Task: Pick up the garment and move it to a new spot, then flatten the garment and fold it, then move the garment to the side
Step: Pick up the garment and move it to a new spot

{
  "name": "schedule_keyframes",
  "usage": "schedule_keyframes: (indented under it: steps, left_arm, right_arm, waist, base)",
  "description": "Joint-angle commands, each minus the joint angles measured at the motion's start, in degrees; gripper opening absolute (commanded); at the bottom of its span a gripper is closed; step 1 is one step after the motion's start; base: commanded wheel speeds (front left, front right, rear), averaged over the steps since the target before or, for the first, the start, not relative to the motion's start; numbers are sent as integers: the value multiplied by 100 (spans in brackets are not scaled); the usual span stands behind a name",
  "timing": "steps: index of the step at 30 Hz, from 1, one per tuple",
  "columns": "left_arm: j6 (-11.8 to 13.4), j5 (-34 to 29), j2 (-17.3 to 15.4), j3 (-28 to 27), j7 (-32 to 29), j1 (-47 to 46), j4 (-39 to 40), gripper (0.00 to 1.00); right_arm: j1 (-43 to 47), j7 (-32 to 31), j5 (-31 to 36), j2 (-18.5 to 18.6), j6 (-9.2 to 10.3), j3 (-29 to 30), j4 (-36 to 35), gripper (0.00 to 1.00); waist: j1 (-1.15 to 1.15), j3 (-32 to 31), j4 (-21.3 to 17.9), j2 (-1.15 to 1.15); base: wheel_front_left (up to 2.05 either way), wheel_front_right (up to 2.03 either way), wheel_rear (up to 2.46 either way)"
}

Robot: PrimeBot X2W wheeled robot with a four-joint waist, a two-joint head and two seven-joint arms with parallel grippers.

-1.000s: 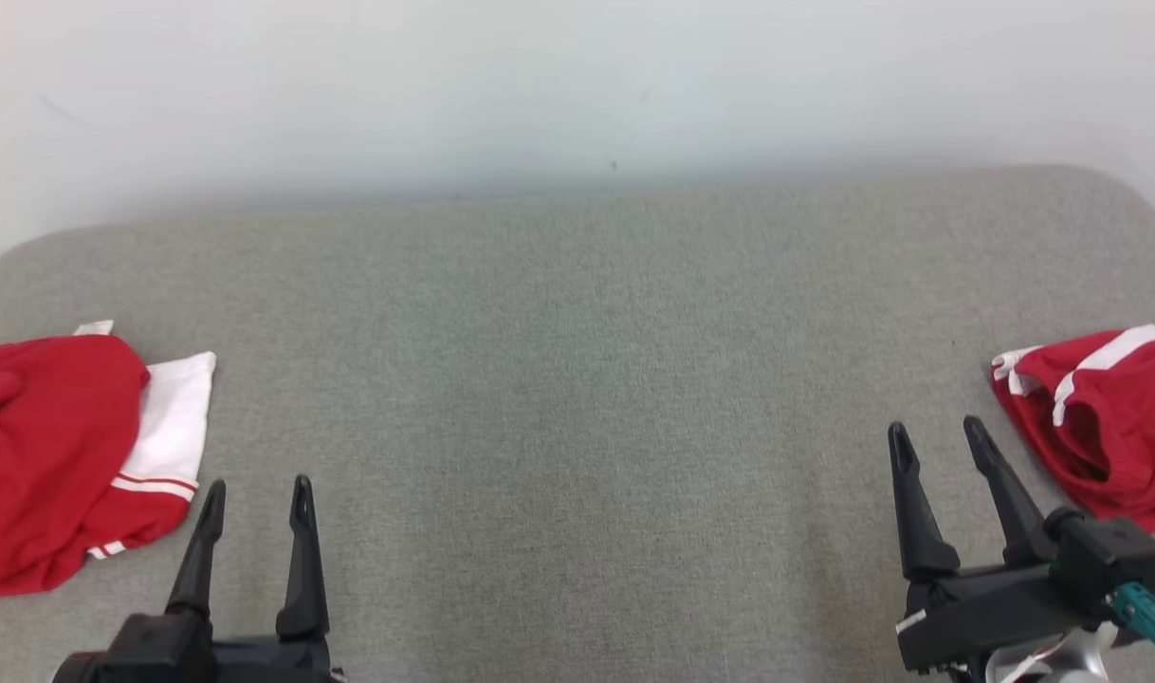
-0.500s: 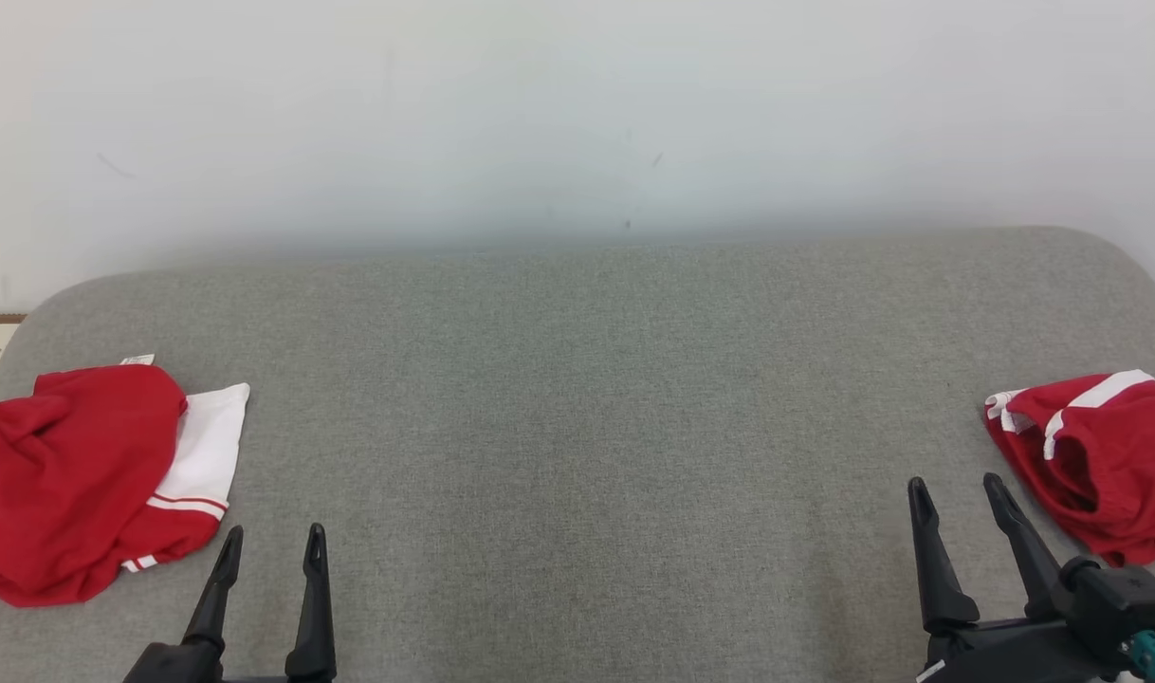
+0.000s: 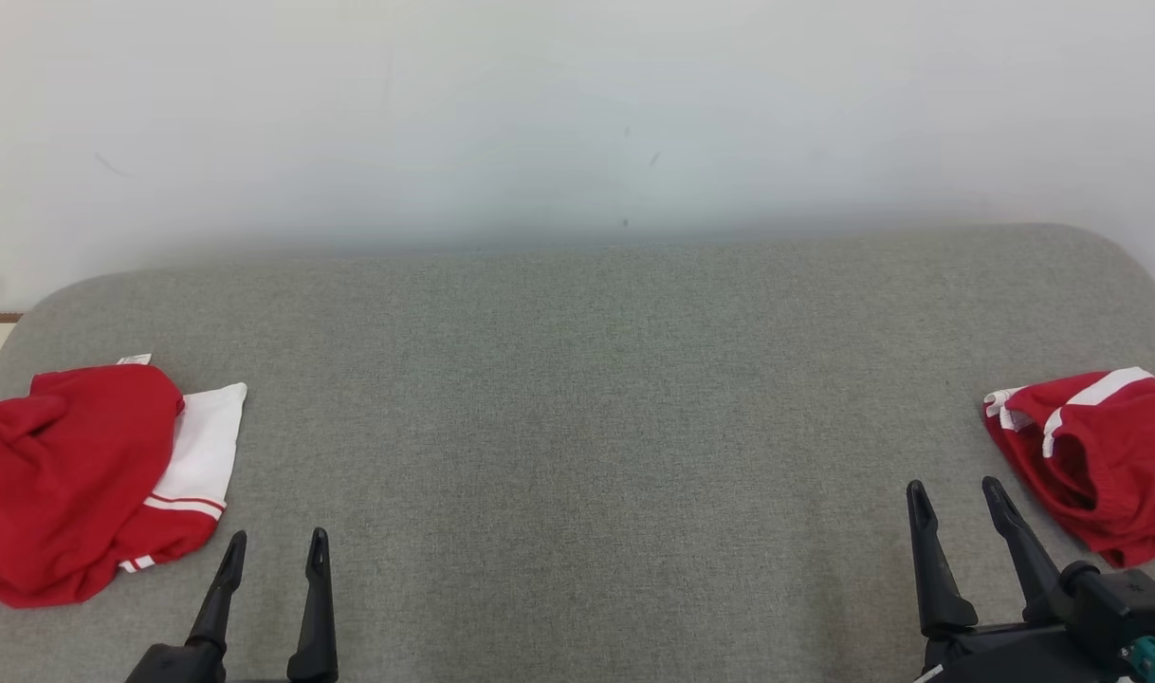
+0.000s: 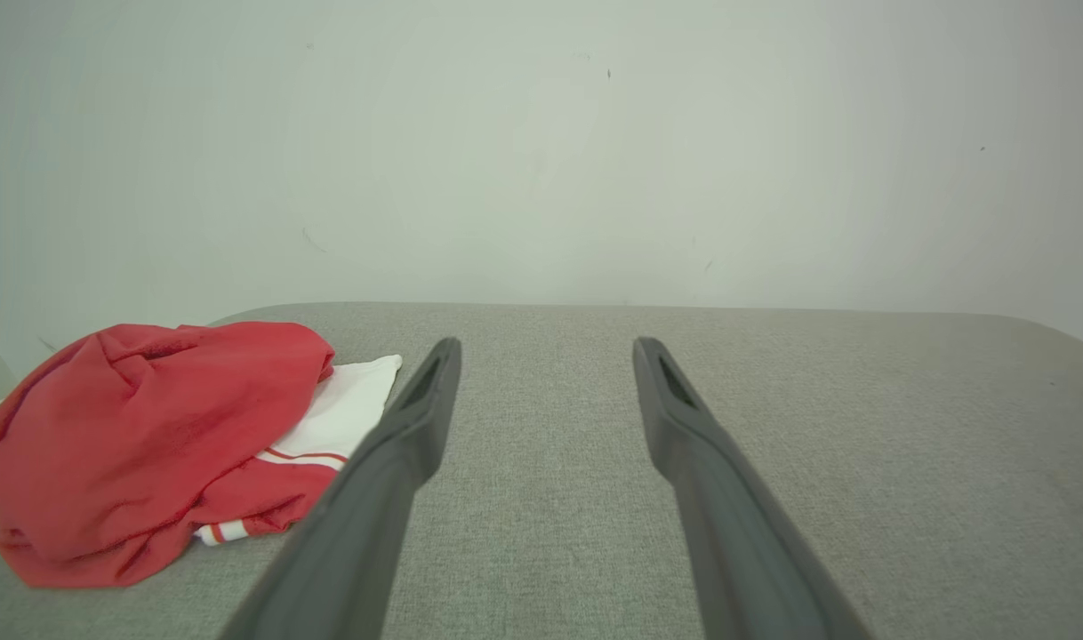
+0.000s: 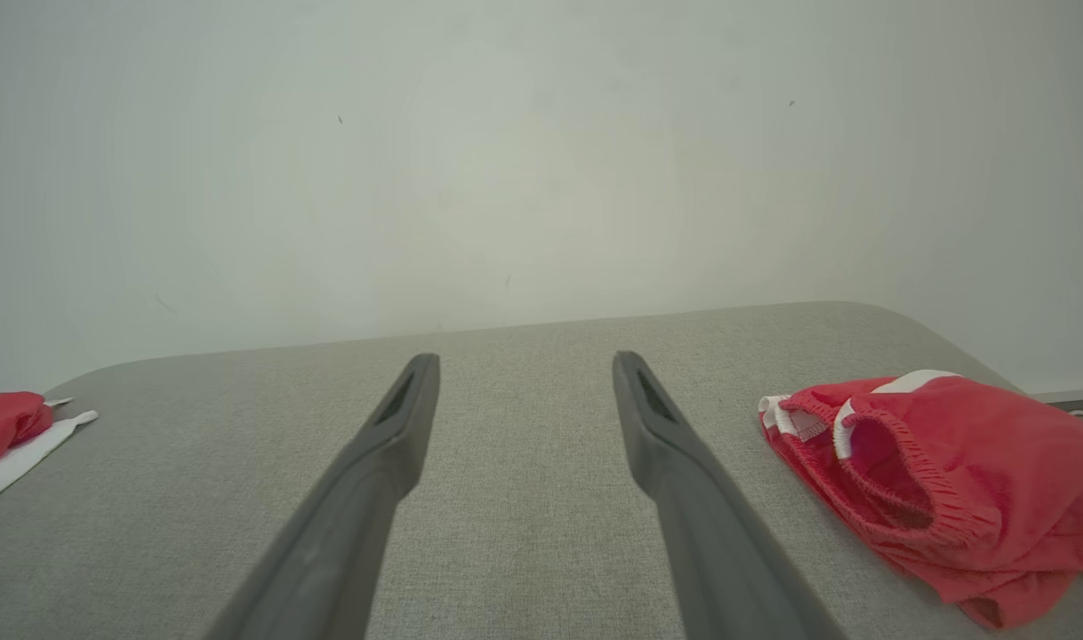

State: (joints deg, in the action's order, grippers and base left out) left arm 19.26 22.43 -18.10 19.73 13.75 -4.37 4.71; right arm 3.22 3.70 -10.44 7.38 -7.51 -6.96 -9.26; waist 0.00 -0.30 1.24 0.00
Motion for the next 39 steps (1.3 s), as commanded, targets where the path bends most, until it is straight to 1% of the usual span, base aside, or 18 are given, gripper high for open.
schedule_keyframes:
  steps: [1,11,16,21,27,32,36,39]
  left_arm:
    - [25,32,-28,10,17,22,-18,100]
    - [38,64,-33,27,12,-17,-24,100]
    - [17,66,-10,31,16,-144,-44,100]
    - [31,67,16,-11,43,-226,3,100]
    - [59,86,30,-72,68,-199,61,100]
    - [88,146,54,-177,93,-97,89,100]
    - [83,155,59,-233,110,-32,104,100]
    - [69,164,72,-261,113,-18,115,100]
  right_arm:
    - [72,8,11,-15,4,-15,-6,100]
    - [57,0,-48,8,4,-32,19,100]
    - [19,-44,-21,56,4,-59,-34,100]
    - [-71,-102,32,143,4,-231,-99,100]
    - [-86,-155,-8,234,4,-399,-146,100]
    - [-123,-169,-70,279,4,-537,-141,100]
    - [-144,-170,-91,253,4,-607,-116,100]
    - [-173,-173,-106,253,4,-656,-91,100]
  waist:
    - [0,1,6,0]
    - [0,-4,64,0]
    - [0,27,282,0]
    - [0,83,802,0]
    - [0,172,1631,0]
    - [0,173,2179,0]
    - [0,175,2465,0]
    - [0,182,2555,0]
  base:
    - [0,0,0]
    - [0,0,0]
    - [0,0,0]
    - [0,0,0]
    - [0,0,0]
    - [0,0,0]
    - [0,0,0]
    - [0,0,0]
